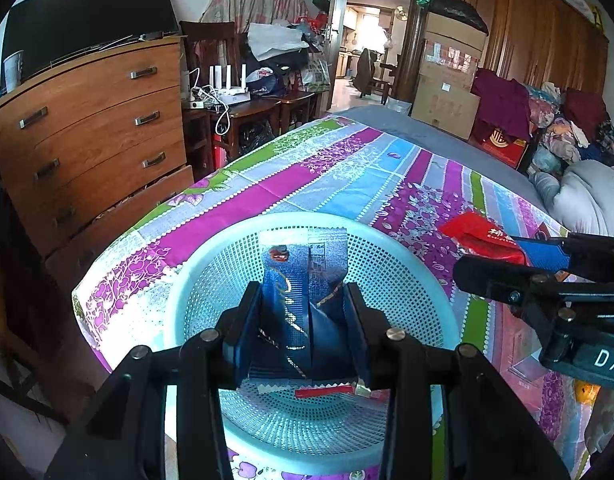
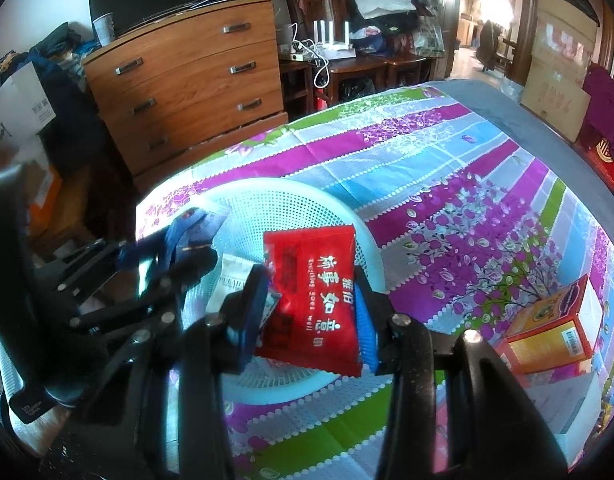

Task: Organize snacks
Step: 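Open both grippers to drop the packets into the basket, then move both grippers back toward the snack pile on the bed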

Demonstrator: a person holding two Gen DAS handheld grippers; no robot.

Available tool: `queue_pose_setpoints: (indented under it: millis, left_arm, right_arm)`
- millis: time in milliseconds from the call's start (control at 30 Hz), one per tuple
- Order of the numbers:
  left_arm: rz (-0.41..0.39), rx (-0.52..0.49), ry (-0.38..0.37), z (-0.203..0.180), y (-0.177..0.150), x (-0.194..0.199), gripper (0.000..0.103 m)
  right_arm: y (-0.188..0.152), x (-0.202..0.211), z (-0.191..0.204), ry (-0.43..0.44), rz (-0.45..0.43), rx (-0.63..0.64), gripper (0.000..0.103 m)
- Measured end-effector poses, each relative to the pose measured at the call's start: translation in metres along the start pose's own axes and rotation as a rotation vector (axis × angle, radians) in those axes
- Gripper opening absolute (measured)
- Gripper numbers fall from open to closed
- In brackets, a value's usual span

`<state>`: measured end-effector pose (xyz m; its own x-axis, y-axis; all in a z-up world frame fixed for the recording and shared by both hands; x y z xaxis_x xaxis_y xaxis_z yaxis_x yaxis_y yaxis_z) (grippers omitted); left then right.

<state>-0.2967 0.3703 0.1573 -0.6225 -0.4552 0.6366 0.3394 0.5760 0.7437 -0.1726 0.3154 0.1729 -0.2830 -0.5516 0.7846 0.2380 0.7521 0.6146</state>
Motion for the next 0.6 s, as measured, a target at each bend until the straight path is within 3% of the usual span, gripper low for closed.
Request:
queue_pose_setpoints:
  millis: [233, 300, 367, 500, 600]
  left_arm:
    - [0.004, 0.005, -0.003, 0.0013, -0.0013, -0.0033, 0.044]
    - [0.004, 0.004, -0.006, 0.0013, -0.0017, -0.0040, 0.054]
    - [0.007, 0.005, -0.007, 0.0011, -0.0020, -0.0048, 0.056]
    - [0.009, 0.006, -0.005, 0.0006, -0.0040, -0.0060, 0.074]
    - [0.012, 0.007, -0.003, 0.0000, -0.0044, -0.0063, 0.075]
  right_arm:
    - [-0.0015, -0.0063, -0.0003, 0.016, 0.015, -0.007, 0.044]
    - [-0.0021, -0.0070, -0.0002, 0.017, 0.019, -0.007, 0.045]
    - [-0.0031, -0.0081, -0.0003, 0.021, 0.025, -0.011, 0.045]
    - [-0.0039, -0.0071, -0.0001, 0.031, 0.021, -0.011, 0.058]
    - [-0.0041, -0.0049, 0.0001, 0.029, 0.013, -0.011, 0.058]
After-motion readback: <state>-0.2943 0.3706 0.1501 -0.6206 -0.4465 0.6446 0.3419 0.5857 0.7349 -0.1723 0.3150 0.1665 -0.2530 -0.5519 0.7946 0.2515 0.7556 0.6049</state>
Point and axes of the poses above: each gripper's, at about its wrist camera, not at the fingertips, and x roughly against the way its jaws point, z to its left, y to its top, the point moved 1 cm from there along -x, roughly the way its jaws point, and after that the axes turned 8 degrees about -y, right-handed, at the moved point
